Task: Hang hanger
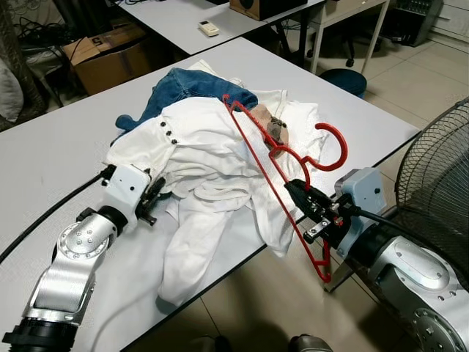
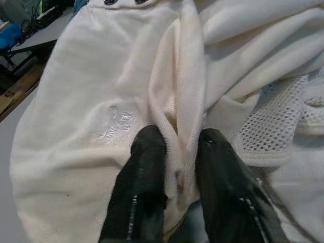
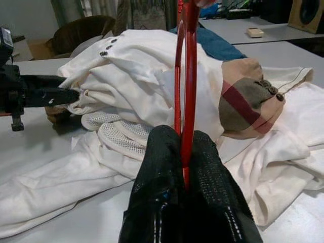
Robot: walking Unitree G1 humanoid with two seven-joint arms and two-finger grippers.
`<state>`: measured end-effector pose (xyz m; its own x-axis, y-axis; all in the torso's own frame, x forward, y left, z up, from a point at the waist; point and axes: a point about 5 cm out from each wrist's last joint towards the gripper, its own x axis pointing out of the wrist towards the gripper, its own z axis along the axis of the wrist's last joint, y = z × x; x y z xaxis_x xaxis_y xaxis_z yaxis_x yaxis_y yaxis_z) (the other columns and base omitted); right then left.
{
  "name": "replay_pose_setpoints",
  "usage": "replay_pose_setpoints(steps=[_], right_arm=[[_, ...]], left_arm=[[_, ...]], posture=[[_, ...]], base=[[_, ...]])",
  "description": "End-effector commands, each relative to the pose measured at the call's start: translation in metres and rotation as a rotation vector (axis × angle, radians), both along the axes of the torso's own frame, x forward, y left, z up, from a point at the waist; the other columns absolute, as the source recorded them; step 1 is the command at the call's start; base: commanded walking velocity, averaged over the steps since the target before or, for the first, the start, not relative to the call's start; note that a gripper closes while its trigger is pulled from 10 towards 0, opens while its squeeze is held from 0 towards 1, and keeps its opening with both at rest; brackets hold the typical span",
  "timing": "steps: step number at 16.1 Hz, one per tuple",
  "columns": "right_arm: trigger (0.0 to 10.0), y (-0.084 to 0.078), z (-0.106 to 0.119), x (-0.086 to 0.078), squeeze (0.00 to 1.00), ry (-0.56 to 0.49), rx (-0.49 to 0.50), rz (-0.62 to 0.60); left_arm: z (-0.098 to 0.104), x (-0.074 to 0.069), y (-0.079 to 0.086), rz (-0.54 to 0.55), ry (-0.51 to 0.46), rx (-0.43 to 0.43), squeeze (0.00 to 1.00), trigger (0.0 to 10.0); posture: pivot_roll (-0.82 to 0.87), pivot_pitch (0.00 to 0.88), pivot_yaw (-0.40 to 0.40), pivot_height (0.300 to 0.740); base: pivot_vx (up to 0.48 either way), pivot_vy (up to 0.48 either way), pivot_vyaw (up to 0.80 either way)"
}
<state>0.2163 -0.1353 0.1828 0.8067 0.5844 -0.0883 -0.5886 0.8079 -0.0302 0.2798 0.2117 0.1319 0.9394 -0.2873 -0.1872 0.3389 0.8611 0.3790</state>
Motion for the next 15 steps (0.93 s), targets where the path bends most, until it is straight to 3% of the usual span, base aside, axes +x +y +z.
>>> replay_pose_setpoints(steps=[1,3,8,12,13,15], right_arm=[[10.0,0.001,0.002,0.002,0.00,-0.016,-0.006,0.006],[10.0,0.001,0.002,0.001,0.00,-0.018,-0.011,0.006],[10.0,-0.003,0.002,-0.001,0.00,-0.016,-0.024,0.012],[10.0,0.000,0.005,-0.017,0.00,0.019,0.003,0.143],[10.0,0.000,0.006,-0.024,0.00,0.039,0.011,0.198],[10.0,0.002,0.003,-0.029,0.00,0.079,0.021,0.238]], left_arm=[[0.002,0.004,0.002,0.018,-0.007,0.002,0.00,0.0],[0.003,0.007,0.000,-0.007,-0.001,-0.025,0.00,0.0],[0.009,0.007,-0.008,-0.090,0.023,-0.185,0.00,0.0],[0.033,0.007,-0.017,-0.189,0.032,-0.519,0.00,0.0],[0.052,0.012,-0.022,-0.224,-0.007,-0.677,0.00,0.0],[0.068,0.021,-0.024,-0.227,-0.061,-0.770,0.00,0.0]], posture=[[-0.17,0.091,0.136,0.740],[-0.18,0.091,0.138,0.740],[-0.19,0.090,0.142,0.740],[-0.19,0.083,0.146,0.740],[-0.19,0.082,0.151,0.740],[-0.19,0.079,0.158,0.740]], base=[[0.000,0.000,0.00],[0.000,0.000,0.00],[0.000,0.000,0.00],[0.000,0.000,0.00],[0.000,0.000,0.00],[0.000,0.000,0.00]])
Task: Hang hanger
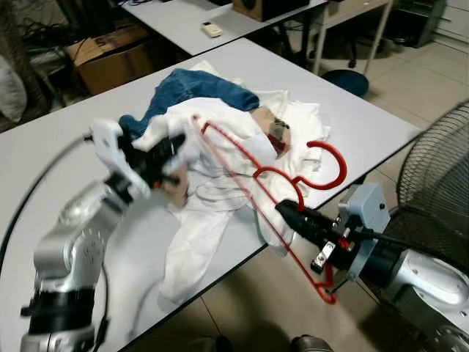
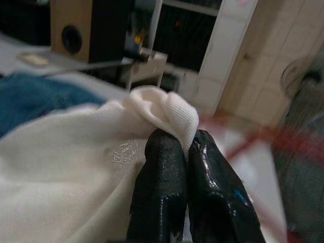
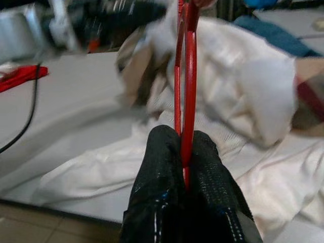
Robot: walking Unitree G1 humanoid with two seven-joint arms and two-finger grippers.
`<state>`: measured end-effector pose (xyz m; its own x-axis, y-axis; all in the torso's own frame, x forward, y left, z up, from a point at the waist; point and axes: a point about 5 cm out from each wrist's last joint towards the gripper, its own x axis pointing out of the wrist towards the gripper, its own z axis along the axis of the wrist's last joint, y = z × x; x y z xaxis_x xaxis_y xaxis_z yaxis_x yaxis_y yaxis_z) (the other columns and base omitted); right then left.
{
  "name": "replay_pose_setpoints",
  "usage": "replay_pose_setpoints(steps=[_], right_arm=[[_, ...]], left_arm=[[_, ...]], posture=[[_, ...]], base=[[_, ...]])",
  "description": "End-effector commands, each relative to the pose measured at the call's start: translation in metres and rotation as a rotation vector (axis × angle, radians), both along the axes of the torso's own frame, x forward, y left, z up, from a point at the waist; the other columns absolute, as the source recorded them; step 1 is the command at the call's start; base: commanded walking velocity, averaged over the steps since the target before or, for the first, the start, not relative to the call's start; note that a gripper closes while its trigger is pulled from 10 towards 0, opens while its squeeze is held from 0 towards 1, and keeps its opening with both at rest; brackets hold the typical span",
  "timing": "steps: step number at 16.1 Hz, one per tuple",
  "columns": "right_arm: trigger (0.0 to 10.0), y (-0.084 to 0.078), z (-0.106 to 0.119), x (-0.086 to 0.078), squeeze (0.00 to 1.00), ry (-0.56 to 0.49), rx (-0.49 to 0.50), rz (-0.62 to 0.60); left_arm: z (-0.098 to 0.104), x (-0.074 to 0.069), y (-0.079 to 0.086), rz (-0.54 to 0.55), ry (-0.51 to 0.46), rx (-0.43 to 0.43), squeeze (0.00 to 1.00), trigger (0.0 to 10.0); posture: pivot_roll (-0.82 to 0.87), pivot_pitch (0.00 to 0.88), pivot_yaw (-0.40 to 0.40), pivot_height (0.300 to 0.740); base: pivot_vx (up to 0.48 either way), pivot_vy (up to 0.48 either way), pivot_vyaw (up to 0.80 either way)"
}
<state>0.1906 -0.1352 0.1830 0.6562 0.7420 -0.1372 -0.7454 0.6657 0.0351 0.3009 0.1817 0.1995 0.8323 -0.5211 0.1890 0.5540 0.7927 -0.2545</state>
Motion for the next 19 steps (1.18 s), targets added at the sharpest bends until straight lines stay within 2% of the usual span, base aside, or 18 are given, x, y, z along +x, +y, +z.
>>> replay_pose_setpoints(steps=[1,3,5,6,9,10,12,13,16,19], right_arm=[[10.0,0.002,0.002,-0.004,0.00,0.009,0.006,0.030],[10.0,0.003,-0.001,-0.009,0.00,0.046,0.006,0.047],[10.0,-0.001,-0.004,-0.014,0.00,0.084,-0.013,0.050],[10.0,-0.005,-0.005,-0.015,0.00,0.094,-0.022,0.028],[10.0,-0.017,-0.011,-0.014,0.00,0.129,-0.062,-0.030],[10.0,-0.021,-0.009,-0.013,0.00,0.122,-0.066,-0.043],[10.0,-0.026,-0.002,-0.011,0.00,0.094,-0.051,-0.037],[10.0,-0.027,0.000,-0.012,0.00,0.087,-0.048,-0.027],[10.0,-0.033,0.003,-0.015,0.00,0.094,-0.064,-0.016],[10.0,-0.038,0.002,-0.018,0.00,0.113,-0.097,-0.013]], left_arm=[[0.003,0.001,0.005,0.022,0.000,-0.026,0.00,0.0],[0.009,0.005,0.005,0.018,-0.016,0.036,0.00,0.0],[0.023,0.011,0.015,0.102,-0.056,0.014,0.00,0.0],[0.030,0.012,0.019,0.100,-0.079,0.002,0.00,0.0],[0.039,0.004,0.016,0.007,-0.120,0.028,0.00,0.0],[0.040,0.001,0.014,-0.029,-0.122,0.043,0.00,0.0],[0.032,-0.005,0.010,-0.096,-0.107,0.163,0.00,0.0],[0.030,-0.005,0.011,-0.084,-0.109,0.209,0.00,0.0],[0.033,-0.001,0.020,0.000,-0.115,0.197,0.00,0.0],[0.033,0.001,0.023,0.028,-0.117,0.191,0.00,0.0]], posture=[[-0.19,0.079,0.158,0.740],[-0.19,0.078,0.169,0.740],[-0.20,0.080,0.174,0.740],[-0.20,0.080,0.175,0.740],[-0.19,0.078,0.182,0.740],[-0.19,0.077,0.182,0.740],[-0.19,0.070,0.175,0.740],[-0.19,0.069,0.173,0.740],[-0.19,0.063,0.165,0.740],[-0.20,0.060,0.165,0.740]], base=[[0.000,0.000,0.00],[0.000,0.000,0.00],[0.000,0.000,0.00],[0.000,0.000,0.00],[0.000,0.000,0.00],[0.000,0.000,0.00],[0.000,0.000,0.00],[0.000,0.000,0.00],[0.000,0.000,0.00],[0.000,0.000,0.00]])
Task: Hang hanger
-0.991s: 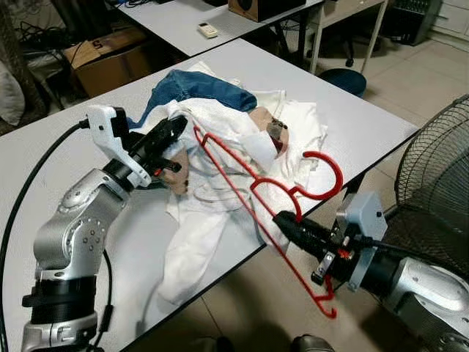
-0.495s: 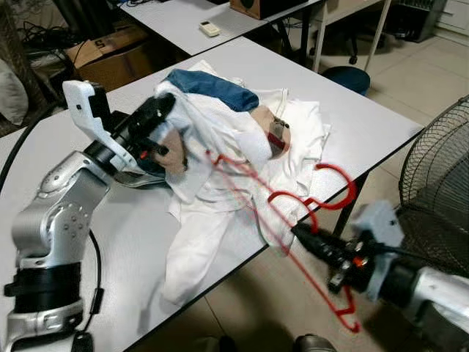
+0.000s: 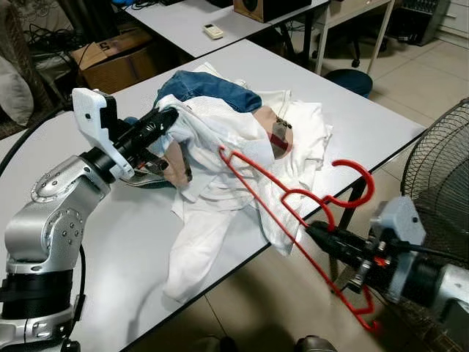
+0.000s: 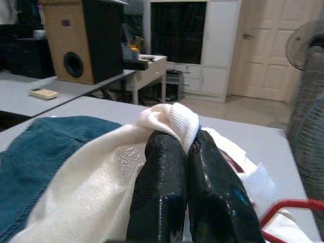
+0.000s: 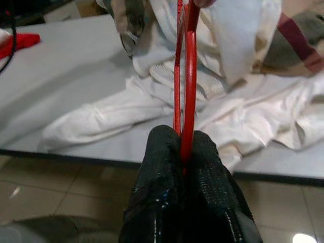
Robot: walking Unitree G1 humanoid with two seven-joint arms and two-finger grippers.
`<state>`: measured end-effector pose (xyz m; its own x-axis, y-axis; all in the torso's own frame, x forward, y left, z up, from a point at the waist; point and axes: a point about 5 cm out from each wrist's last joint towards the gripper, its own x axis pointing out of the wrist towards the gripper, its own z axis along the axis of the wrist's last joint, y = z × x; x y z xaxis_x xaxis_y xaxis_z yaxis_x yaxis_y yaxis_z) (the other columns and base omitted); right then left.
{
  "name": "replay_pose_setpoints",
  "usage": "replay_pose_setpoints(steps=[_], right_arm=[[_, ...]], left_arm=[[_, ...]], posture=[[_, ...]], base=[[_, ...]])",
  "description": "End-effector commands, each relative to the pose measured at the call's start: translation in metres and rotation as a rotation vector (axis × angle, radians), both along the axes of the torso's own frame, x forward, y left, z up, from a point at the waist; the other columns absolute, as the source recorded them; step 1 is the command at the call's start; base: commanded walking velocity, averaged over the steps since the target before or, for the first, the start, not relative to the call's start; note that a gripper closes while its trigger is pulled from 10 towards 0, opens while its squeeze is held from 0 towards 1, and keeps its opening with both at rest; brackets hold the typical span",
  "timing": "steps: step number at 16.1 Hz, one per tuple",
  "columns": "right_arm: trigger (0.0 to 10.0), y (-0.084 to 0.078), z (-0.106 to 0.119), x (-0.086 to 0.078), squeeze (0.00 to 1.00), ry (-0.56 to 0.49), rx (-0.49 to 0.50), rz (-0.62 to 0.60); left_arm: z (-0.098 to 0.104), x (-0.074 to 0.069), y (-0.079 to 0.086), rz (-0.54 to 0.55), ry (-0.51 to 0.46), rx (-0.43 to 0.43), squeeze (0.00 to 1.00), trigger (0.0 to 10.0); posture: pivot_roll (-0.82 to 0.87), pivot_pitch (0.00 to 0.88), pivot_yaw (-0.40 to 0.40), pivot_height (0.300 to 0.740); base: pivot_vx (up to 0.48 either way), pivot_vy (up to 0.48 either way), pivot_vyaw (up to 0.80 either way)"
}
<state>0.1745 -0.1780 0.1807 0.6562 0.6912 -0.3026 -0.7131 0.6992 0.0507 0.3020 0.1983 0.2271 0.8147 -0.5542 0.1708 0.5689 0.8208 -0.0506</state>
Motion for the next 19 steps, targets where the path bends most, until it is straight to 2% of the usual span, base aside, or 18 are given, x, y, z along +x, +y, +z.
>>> replay_pose_setpoints(steps=[1,6,12,16,19], right_arm=[[10.0,0.003,0.005,-0.004,0.00,-0.006,0.008,0.029],[10.0,-0.012,0.014,-0.006,0.00,-0.029,-0.030,0.011],[10.0,-0.013,0.010,0.001,0.00,-0.010,-0.021,0.008],[10.0,-0.005,-0.010,0.009,0.00,0.059,0.013,0.032],[10.0,-0.005,-0.006,0.021,0.00,0.005,0.007,-0.004]], left_arm=[[0.006,0.001,0.007,0.041,-0.028,0.000,0.00,0.0],[0.005,0.004,0.004,0.040,-0.027,-0.009,0.00,0.0],[0.002,-0.003,-0.001,-0.010,-0.018,0.013,0.00,0.0],[0.006,-0.009,-0.004,-0.032,-0.030,0.011,0.00,0.0],[0.007,-0.014,-0.005,-0.052,-0.030,0.018,0.00,0.0]], posture=[[-0.20,0.059,0.166,0.740],[-0.21,0.064,0.172,0.740],[-0.20,0.066,0.156,0.740],[-0.18,0.068,0.136,0.740],[-0.17,0.071,0.127,0.740]], base=[[0.000,0.000,0.00],[0.000,0.000,0.00],[0.000,0.000,0.00],[0.000,0.000,0.00],[0.000,0.000,0.00]])
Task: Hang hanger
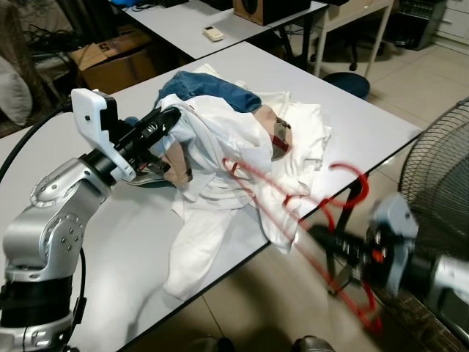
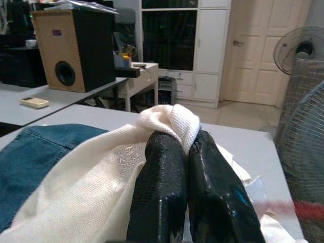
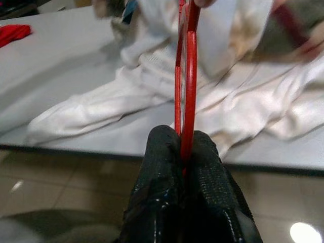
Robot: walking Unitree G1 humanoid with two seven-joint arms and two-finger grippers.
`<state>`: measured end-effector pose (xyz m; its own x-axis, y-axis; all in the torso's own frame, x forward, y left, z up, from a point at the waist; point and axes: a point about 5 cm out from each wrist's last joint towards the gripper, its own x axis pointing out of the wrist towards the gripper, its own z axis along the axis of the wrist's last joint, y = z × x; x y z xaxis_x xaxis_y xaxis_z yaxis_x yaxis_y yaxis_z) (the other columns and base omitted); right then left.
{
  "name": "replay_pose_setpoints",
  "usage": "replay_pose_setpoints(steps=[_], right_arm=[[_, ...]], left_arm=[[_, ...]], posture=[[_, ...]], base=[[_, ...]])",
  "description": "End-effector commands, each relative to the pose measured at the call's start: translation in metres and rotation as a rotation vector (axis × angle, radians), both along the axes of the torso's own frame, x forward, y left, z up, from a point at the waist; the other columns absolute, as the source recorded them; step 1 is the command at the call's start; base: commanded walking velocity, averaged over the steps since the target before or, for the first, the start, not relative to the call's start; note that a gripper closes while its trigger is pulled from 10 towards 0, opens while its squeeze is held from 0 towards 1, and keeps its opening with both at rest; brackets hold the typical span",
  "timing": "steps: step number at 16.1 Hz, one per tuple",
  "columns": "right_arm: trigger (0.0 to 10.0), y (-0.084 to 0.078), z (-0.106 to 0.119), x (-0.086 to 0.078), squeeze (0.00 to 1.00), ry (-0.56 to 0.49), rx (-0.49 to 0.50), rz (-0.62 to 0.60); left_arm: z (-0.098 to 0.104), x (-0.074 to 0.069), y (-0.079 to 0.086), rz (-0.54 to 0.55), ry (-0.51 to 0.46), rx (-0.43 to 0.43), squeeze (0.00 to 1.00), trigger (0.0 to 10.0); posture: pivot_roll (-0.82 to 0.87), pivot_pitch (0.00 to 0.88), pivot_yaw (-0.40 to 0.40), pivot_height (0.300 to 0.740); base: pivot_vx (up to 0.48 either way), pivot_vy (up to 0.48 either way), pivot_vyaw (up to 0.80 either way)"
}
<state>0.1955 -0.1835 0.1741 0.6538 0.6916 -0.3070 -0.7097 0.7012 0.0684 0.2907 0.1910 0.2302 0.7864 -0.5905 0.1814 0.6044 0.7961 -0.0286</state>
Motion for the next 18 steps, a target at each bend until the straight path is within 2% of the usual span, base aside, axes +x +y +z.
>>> replay_pose_setpoints(steps=[1,5,6,8,9,10,11,13,14,15,16,17,18], right_arm=[[10.0,0.000,0.004,0.003,0.00,-0.033,0.003,-0.014],[10.0,-0.007,0.013,0.007,0.00,-0.072,0.025,-0.051],[10.0,-0.008,0.014,0.009,0.00,-0.073,0.043,-0.067],[10.0,-0.005,0.006,0.014,0.00,-0.023,0.102,-0.090],[10.0,0.003,-0.001,0.016,0.00,0.022,0.155,-0.067],[10.0,0.008,-0.006,0.018,0.00,0.050,0.192,-0.053],[10.0,0.019,-0.014,0.028,0.00,0.111,0.225,-0.033],[10.0,0.024,-0.017,0.035,0.00,0.176,0.242,-0.017],[10.0,0.025,-0.015,0.039,0.00,0.178,0.249,-0.010],[10.0,0.025,-0.013,0.040,0.00,0.176,0.260,-0.007],[10.0,0.027,-0.007,0.043,0.00,0.162,0.303,-0.003],[10.0,0.028,0.003,0.049,0.00,0.154,0.390,-0.008],[10.0,0.029,0.008,0.052,0.00,0.158,0.445,-0.016]], left_arm=[[0.003,-0.004,0.001,-0.016,-0.005,0.011,0.00,0.0],[-0.003,-0.008,0.005,-0.017,0.015,0.051,0.00,0.0],[-0.005,-0.011,0.004,-0.045,0.028,0.064,0.00,0.0],[-0.011,-0.022,-0.011,-0.201,0.066,0.109,0.00,0.0],[-0.015,-0.031,-0.022,-0.303,0.095,0.122,0.00,0.0],[-0.018,-0.036,-0.027,-0.353,0.113,0.139,0.00,0.0],[-0.024,-0.033,-0.034,-0.334,0.115,0.208,0.00,0.0],[-0.018,-0.019,-0.031,-0.209,0.047,0.232,0.00,0.0],[-0.014,-0.015,-0.027,-0.167,0.032,0.260,0.00,0.0],[-0.015,-0.017,-0.027,-0.179,0.036,0.295,0.00,0.0],[-0.020,-0.020,-0.025,-0.200,0.059,0.375,0.00,0.0],[-0.033,-0.021,-0.018,-0.173,0.108,0.549,0.00,0.0],[-0.043,-0.019,-0.009,-0.113,0.146,0.672,0.00,0.0]], posture=[[-0.17,0.072,0.127,0.740],[-0.18,0.079,0.124,0.740],[-0.18,0.078,0.124,0.740],[-0.18,0.075,0.126,0.740],[-0.18,0.073,0.131,0.740],[-0.18,0.072,0.133,0.740],[-0.18,0.070,0.132,0.740],[-0.17,0.067,0.127,0.740],[-0.17,0.067,0.125,0.740],[-0.17,0.066,0.122,0.740],[-0.17,0.067,0.121,0.740],[-0.17,0.067,0.120,0.740],[-0.17,0.068,0.120,0.740]], base=[[0.000,0.000,0.00],[0.000,0.000,0.00],[0.000,0.000,0.00],[0.000,0.000,0.00],[0.000,0.000,0.00],[0.000,0.000,0.00],[0.000,0.000,0.00],[0.000,0.000,0.00],[0.000,0.000,0.00],[0.000,0.000,0.00],[0.000,0.000,0.00],[0.000,0.000,0.00],[0.000,0.000,0.00]])
